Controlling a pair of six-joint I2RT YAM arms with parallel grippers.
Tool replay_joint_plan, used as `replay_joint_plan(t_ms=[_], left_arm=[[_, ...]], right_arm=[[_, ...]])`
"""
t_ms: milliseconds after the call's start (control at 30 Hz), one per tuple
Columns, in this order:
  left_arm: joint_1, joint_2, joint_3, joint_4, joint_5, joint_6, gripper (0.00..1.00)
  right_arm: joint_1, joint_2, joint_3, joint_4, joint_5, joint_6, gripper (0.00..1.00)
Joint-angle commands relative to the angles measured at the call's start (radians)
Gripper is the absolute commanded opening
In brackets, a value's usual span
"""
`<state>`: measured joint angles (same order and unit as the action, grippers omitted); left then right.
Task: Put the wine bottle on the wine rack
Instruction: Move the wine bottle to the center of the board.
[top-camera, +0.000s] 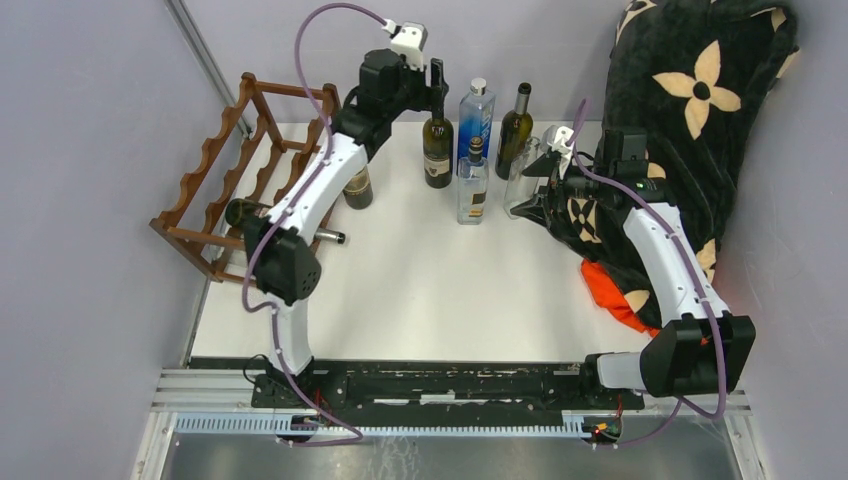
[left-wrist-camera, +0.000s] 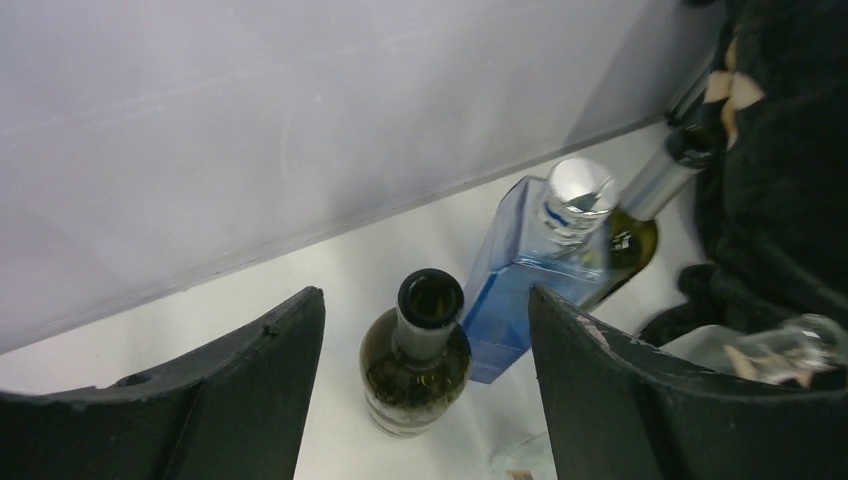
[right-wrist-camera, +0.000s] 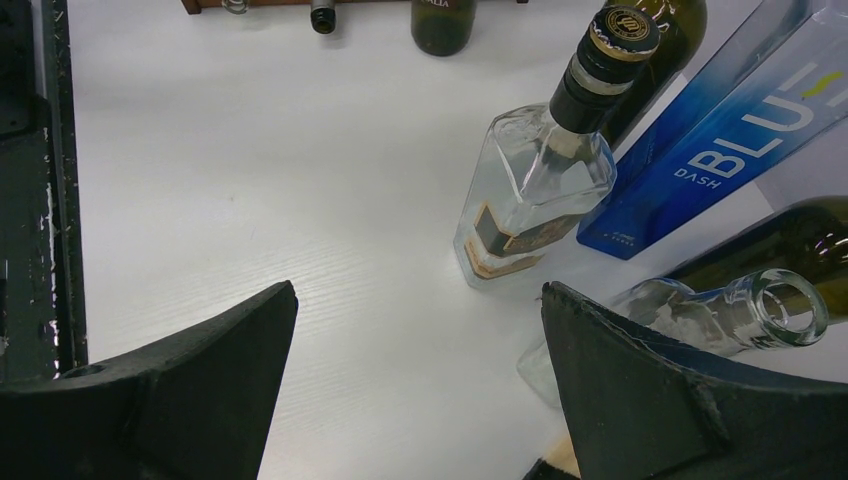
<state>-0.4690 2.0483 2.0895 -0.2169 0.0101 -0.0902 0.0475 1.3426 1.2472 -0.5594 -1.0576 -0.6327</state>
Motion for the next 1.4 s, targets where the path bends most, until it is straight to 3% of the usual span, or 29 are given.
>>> replay_joint_plan(t_ms=[0, 267, 367, 567, 1033, 1367], left_arm=[[0.002, -0.267, -0.091, 0.057, -0.001, -0.039, 0.82], [0.004, -0.586, -0.454, 0.052, -0.051, -0.014, 0.95], [0.006, -0.667, -0.534, 0.013, -0.109, -0.007, 1.0], [0.015, -0.741, -0.602, -0.116, -0.167, -0.041, 1.0], [0.105, -0.683, -0.66, -0.207, -0.152, -0.204, 0.99], [0.121, -0.486, -0.513, -0.266, -0.332, -0.186, 0.94]], right_arm=[[-0.003, -0.032, 0.033, 0.029, -0.033, 0.008, 0.98], [-0.002, -0.037, 0.019, 0.018, -0.03, -0.009, 0.98], [-0.003, -0.035, 0.019, 0.016, -0.031, -0.01, 0.98], [-0.002, -0.036, 0.011, 0.02, -0.033, -0.008, 0.98], [-0.001, -0.041, -0.013, 0.025, -0.023, -0.009, 0.98], [-0.001, -0.045, -0.011, 0.032, -0.026, -0.005, 0.98]])
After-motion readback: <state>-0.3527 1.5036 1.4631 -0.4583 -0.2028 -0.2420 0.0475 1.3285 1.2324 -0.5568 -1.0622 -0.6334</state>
